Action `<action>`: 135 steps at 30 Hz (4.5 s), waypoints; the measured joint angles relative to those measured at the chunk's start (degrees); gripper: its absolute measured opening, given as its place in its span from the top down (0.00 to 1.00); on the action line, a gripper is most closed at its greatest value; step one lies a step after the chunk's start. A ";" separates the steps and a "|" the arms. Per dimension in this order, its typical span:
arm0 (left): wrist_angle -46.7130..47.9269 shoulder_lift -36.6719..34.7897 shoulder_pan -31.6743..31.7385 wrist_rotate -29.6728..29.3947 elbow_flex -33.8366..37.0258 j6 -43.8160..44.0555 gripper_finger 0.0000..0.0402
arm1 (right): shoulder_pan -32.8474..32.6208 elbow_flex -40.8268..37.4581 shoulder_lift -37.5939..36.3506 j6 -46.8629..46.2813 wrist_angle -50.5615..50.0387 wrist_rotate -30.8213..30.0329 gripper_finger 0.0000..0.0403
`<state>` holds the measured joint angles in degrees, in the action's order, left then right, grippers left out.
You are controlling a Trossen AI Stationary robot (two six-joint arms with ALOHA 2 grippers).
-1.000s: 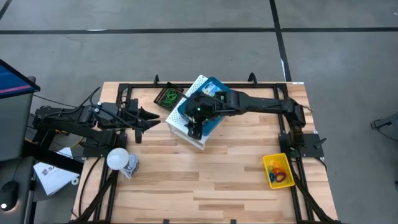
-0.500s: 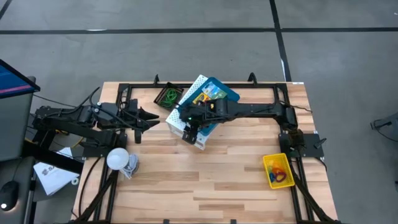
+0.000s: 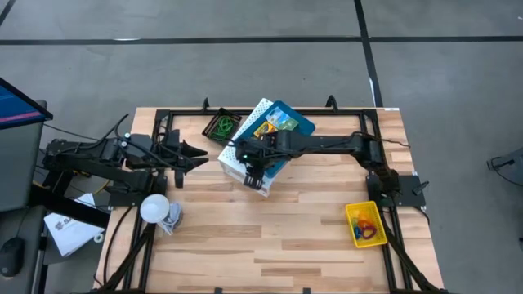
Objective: Pick & Place Office Desk Supplies
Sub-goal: Put the blue bin with the box of crayons on the shelf
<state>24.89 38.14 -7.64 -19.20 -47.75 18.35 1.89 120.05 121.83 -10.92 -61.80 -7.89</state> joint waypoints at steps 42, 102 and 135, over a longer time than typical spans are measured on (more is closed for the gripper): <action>0.65 0.71 0.00 -0.04 0.02 2.58 0.72 | -1.40 -3.37 -5.54 50.15 -26.89 3.56 1.00; 0.28 0.71 0.00 0.16 0.02 1.60 0.72 | -5.27 -3.65 -5.91 64.06 -26.58 -1.01 1.00; -0.97 0.69 -0.02 0.17 0.02 2.05 0.72 | -1.55 -3.60 -6.08 63.91 -26.90 -4.91 0.83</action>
<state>23.92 38.83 -7.66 -19.03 -47.72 20.40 0.34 116.44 115.74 52.99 -88.70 -12.80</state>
